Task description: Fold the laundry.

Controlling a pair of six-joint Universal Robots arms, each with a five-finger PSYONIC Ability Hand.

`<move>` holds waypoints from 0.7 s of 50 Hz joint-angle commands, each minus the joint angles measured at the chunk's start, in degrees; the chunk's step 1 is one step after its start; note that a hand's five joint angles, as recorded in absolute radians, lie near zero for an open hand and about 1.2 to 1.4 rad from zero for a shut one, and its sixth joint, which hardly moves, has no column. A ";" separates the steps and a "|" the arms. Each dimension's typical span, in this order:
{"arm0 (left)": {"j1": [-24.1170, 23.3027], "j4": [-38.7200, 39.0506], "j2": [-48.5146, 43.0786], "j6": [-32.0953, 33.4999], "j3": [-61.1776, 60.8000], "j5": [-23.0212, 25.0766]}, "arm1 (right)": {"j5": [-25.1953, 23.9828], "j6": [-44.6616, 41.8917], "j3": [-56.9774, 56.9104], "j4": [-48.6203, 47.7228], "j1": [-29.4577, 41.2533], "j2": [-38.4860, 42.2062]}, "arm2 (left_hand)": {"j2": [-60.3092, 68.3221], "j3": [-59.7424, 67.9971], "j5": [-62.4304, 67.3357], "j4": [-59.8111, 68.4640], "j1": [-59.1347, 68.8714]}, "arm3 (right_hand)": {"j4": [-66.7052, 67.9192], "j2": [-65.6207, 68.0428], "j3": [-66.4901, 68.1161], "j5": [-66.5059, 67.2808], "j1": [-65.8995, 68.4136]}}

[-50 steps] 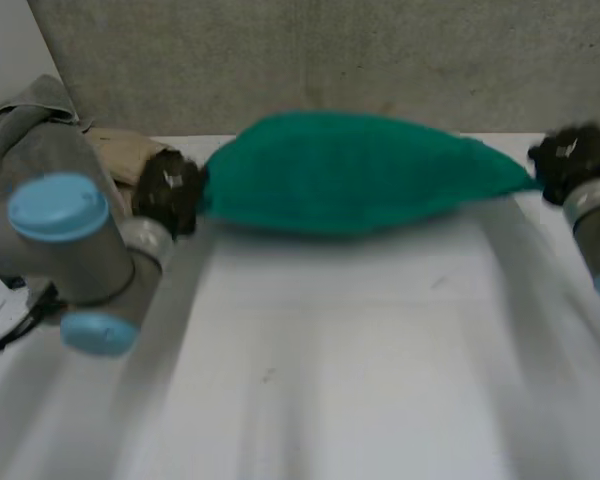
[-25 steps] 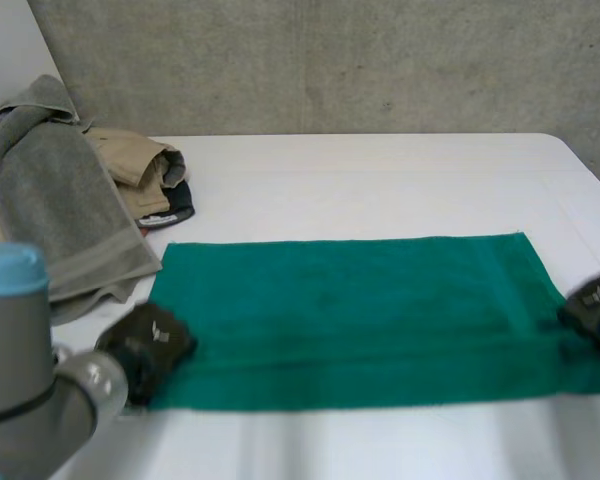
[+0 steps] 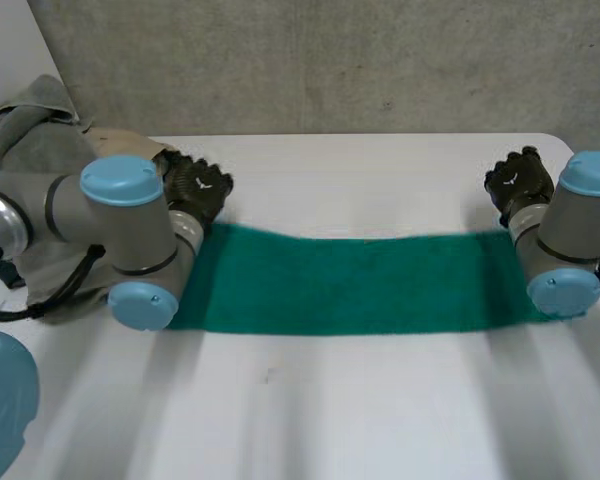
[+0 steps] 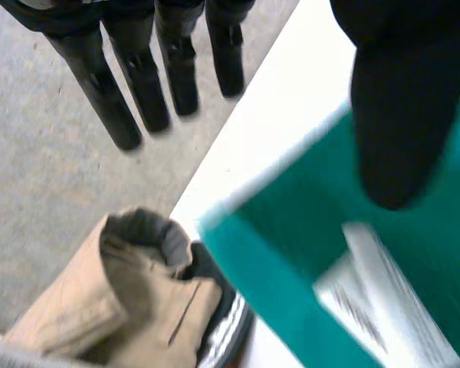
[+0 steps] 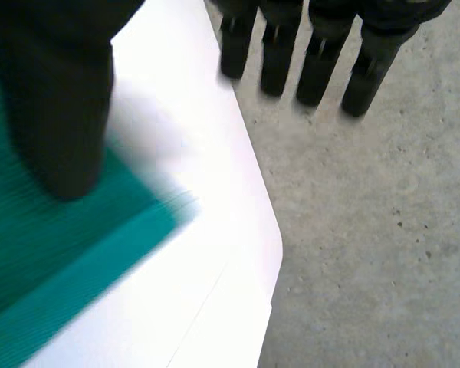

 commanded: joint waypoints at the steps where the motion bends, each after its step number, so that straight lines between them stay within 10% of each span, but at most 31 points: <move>1: -3.37 -0.11 3.19 -1.01 -1.58 4.00 | 0.98 6.06 0.34 4.82 1.02 -4.21 | -14.65 -15.61 -14.26 -15.13 -10.46 | -8.73 -7.61 -8.61 -8.38 -6.97; 19: -1.79 2.61 23.16 -15.08 -26.72 6.10 | -18.53 19.70 31.70 21.10 -17.96 -23.29 | -14.65 -15.61 -14.26 -15.13 -10.46 | -0.75 0.37 -0.63 -0.40 1.01; 24: -2.05 4.64 23.16 -15.25 -28.75 7.08 | -18.88 19.17 35.49 13.01 -19.11 -22.85 | -14.65 -15.61 -14.26 -15.13 -10.46 | 11.67 12.79 11.79 12.02 13.43; 27: -2.22 4.99 23.16 -15.25 -28.75 7.08 | -18.54 18.99 36.11 7.56 -19.90 -21.45 | -14.65 -15.61 -14.26 -15.13 -10.46 | 61.15 62.27 61.26 61.50 62.90; 35: -2.14 5.08 26.14 -15.51 -29.63 6.99 | -10.45 18.64 36.90 0.00 -24.03 -24.33 | -14.65 -15.61 -14.26 -15.13 -10.46 | 61.27 62.39 61.39 61.62 63.03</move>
